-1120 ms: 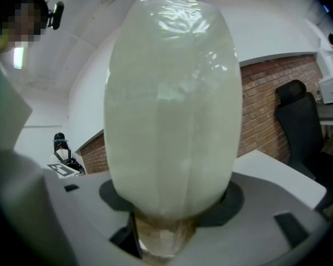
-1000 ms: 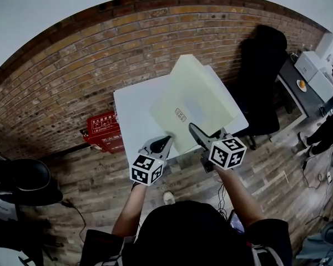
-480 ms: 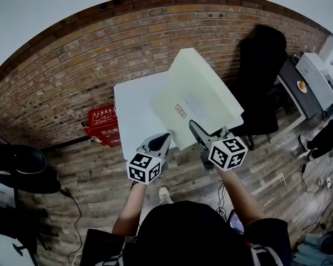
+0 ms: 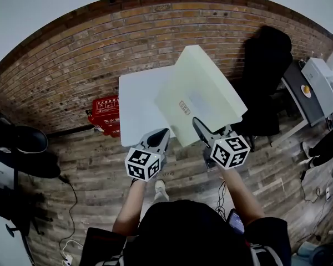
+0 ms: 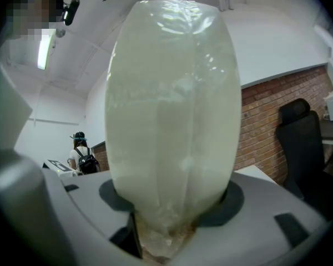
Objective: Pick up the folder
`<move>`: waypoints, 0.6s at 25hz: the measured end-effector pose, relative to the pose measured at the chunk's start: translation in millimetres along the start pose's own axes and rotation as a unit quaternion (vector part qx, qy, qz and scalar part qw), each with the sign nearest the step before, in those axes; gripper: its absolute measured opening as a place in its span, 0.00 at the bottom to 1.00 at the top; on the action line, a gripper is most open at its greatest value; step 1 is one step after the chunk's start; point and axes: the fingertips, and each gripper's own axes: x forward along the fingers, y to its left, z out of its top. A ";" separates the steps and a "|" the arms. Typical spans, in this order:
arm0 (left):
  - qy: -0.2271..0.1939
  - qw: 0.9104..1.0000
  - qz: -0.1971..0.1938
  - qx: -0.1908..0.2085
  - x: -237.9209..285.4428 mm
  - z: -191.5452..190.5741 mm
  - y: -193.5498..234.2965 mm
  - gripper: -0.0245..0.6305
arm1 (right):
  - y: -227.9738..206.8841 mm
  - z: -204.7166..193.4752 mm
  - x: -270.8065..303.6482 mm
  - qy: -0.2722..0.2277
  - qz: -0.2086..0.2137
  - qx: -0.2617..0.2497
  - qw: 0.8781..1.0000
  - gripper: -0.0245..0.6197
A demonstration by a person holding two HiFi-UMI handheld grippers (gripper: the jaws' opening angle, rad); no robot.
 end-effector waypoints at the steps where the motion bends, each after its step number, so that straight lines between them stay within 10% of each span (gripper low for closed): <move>1: -0.003 1.000 0.004 -0.002 -2.6 -0.9 -3.6 0.07 | 0.4 0.9 -4.5 -0.002 0.002 -0.001 1.000 0.46; 15: -0.024 0.999 0.038 0.013 -21.3 3.5 -43.7 0.07 | 2.6 -4.8 -51.7 -0.014 0.020 0.000 1.000 0.46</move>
